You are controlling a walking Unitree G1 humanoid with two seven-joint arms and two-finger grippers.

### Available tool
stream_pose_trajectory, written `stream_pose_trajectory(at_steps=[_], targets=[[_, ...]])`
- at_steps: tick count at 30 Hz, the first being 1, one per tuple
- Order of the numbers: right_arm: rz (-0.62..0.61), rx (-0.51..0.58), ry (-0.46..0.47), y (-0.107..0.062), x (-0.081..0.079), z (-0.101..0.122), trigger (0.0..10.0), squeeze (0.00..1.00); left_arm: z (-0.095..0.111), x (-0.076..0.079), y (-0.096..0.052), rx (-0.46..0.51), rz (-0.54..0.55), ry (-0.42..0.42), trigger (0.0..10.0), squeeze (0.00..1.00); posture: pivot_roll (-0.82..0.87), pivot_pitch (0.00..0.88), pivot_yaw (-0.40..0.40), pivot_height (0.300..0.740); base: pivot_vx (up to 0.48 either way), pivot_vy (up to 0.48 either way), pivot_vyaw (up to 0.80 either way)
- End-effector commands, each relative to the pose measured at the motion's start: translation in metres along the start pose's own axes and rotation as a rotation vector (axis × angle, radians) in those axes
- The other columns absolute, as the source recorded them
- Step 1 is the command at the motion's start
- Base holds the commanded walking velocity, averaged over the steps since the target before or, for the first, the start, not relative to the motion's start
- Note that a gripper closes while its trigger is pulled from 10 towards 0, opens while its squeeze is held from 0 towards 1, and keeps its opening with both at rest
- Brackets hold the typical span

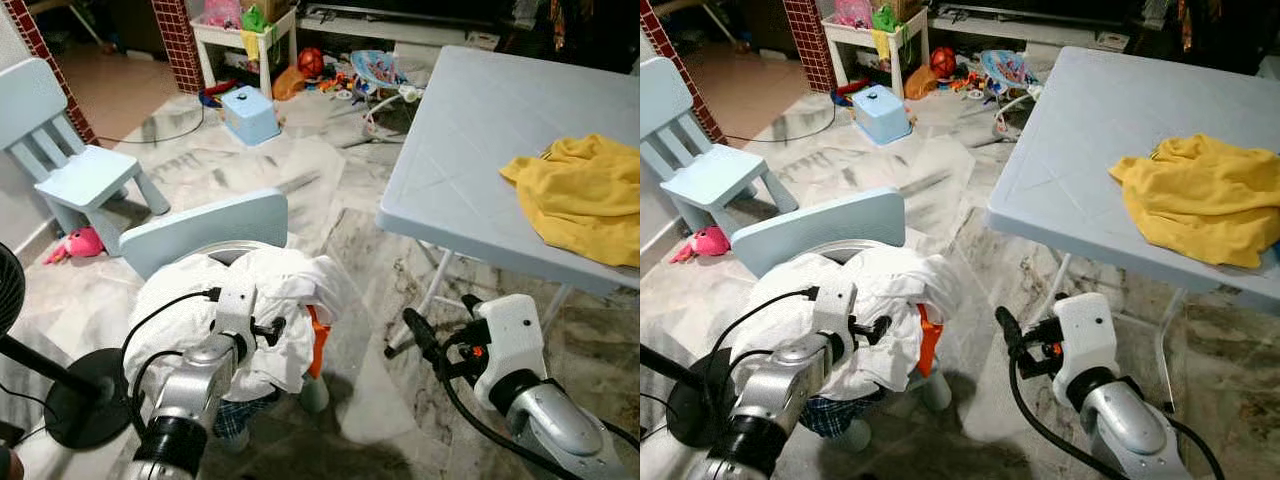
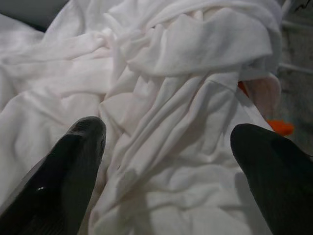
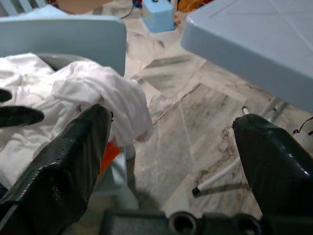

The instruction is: Hang hanger

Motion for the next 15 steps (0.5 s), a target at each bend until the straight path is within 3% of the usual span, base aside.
stream_pose_trajectory(at_steps=[1, 3, 4, 6, 9, 12, 15], targets=[[-0.021, -0.009, -0.007, -0.009, 0.007, 0.002, 10.0, 0.0, -0.001, -0.004, 0.006, -0.004, 0.021, 0.012, 10.0, 0.0, -0.28, 0.19, -0.021, 0.74, 0.0, 0.0, 0.0], [-0.028, -0.014, -0.009, -0.011, 0.009, 0.002, 10.0, 0.0, -0.001, -0.005, 0.007, -0.003, 0.024, 0.013, 10.0, 0.0, -0.28, 0.19, -0.021, 0.74, 0.0, 0.0, 0.0], [-0.031, -0.03, -0.008, -0.016, 0.012, 0.001, 10.0, 0.0, 0.001, -0.006, 0.01, 0.002, 0.031, -0.004, 0.0, 0.0, -0.3, 0.195, -0.023, 0.74, 0.0, 0.0, 0.0], [-0.027, -0.035, -0.006, -0.017, 0.011, 0.0, 10.0, 0.0, 0.001, -0.007, 0.011, 0.002, 0.033, -0.008, 0.0, 0.0, -0.3, 0.196, -0.023, 0.74, 0.0, 0.0, 0.0], [0.143, -0.123, 0.048, -0.024, -0.015, -0.009, 10.0, 0.0, -0.001, -0.005, 0.014, 0.0, 0.035, -0.018, 0.0, 0.0, -0.32, 0.195, -0.019, 0.74, 0.0, 0.0, 0.0], [0.244, -0.176, 0.063, -0.031, -0.028, -0.014, 10.0, 0.0, -0.005, -0.001, 0.015, -0.012, 0.027, -0.029, 0.0, 0.0, -0.31, 0.189, -0.017, 0.74, 0.0, 0.0, 0.0], [0.285, -0.205, 0.059, -0.034, -0.031, -0.017, 10.0, 0.0, -0.008, 0.002, 0.017, -0.02, 0.014, -0.036, 0.0, 0.0, -0.32, 0.185, -0.015, 0.74, 0.0, 0.0, 0.0]])
Point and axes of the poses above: a point about 5 cm out from each wrist's last joint towards the gripper, its own y axis pointing out of the wrist towards the gripper, its own z axis along the axis of the wrist's last joint, x = y × z, the point moved 5 cm from there along y, pointing out of the wrist towards the gripper, and after that the axes turned 13 degrees about y, right-handed, at the moved point
